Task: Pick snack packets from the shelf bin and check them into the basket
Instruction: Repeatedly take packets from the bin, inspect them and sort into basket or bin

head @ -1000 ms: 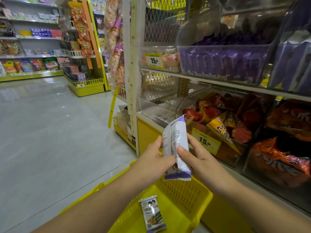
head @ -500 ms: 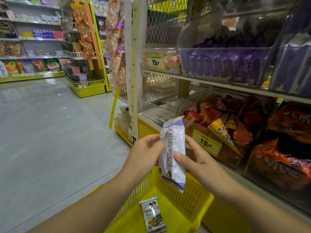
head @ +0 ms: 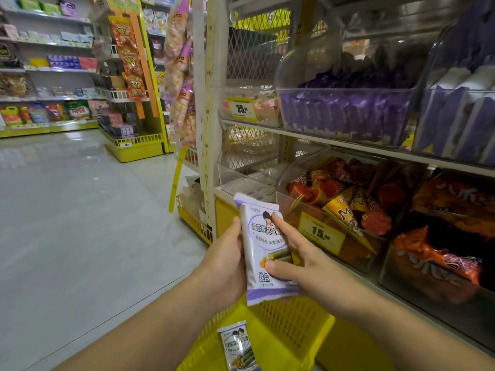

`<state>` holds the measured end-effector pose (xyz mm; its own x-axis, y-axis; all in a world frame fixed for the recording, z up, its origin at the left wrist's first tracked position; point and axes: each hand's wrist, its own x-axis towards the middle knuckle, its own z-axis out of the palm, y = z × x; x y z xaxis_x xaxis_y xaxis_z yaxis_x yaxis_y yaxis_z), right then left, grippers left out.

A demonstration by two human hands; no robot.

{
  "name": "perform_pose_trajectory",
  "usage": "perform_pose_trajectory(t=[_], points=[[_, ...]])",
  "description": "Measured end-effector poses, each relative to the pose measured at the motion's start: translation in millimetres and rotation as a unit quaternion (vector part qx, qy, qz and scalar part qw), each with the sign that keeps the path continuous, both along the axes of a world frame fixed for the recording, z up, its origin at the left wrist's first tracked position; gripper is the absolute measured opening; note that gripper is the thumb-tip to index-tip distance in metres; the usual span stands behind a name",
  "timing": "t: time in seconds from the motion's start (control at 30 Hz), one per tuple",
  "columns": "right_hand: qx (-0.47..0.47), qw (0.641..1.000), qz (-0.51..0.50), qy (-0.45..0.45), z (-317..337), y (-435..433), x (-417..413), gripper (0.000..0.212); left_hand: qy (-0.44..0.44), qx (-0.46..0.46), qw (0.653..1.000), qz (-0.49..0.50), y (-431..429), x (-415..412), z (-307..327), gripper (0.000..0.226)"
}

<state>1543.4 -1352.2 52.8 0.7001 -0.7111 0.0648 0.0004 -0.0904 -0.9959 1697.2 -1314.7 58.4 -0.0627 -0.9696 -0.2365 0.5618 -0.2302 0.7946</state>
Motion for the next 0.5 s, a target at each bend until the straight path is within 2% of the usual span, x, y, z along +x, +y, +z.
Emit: perform_pose_trajectory(t=[0.07,0.13,0.2,0.27,0.4,0.5], points=[[-0.025,0.998,-0.059,0.011,4.8,0.1,-5.4,0.075,-0.046,-0.031,0.998,-0.004,2.4,-2.4,5.3,0.048],[-0.064,0.989,-0.126,0.030,13.6,2.8,-12.3,0.068,-0.172,-0.078,0.982,0.010,6.2,-8.3,5.5,0.030],[-0.120,0.976,-0.179,0.036,25.2,8.0,-22.0,0.063,-0.241,-0.111,0.964,0.030,10.7,-16.2,8.5,0.041],[-0.187,0.959,-0.209,0.041,38.1,17.1,-36.1,0.060,-0.225,-0.149,0.962,0.041,15.2,-28.4,17.8,0.050],[-0.281,0.931,-0.229,0.033,68.3,40.6,-67.5,0.052,-0.074,-0.194,0.976,0.065,16.8,-54.5,44.3,0.047],[-0.283,0.921,-0.266,0.003,100.2,55.1,-96.5,0.051,-0.090,-0.270,0.959,0.018,17.8,-83.1,72.9,0.060]])
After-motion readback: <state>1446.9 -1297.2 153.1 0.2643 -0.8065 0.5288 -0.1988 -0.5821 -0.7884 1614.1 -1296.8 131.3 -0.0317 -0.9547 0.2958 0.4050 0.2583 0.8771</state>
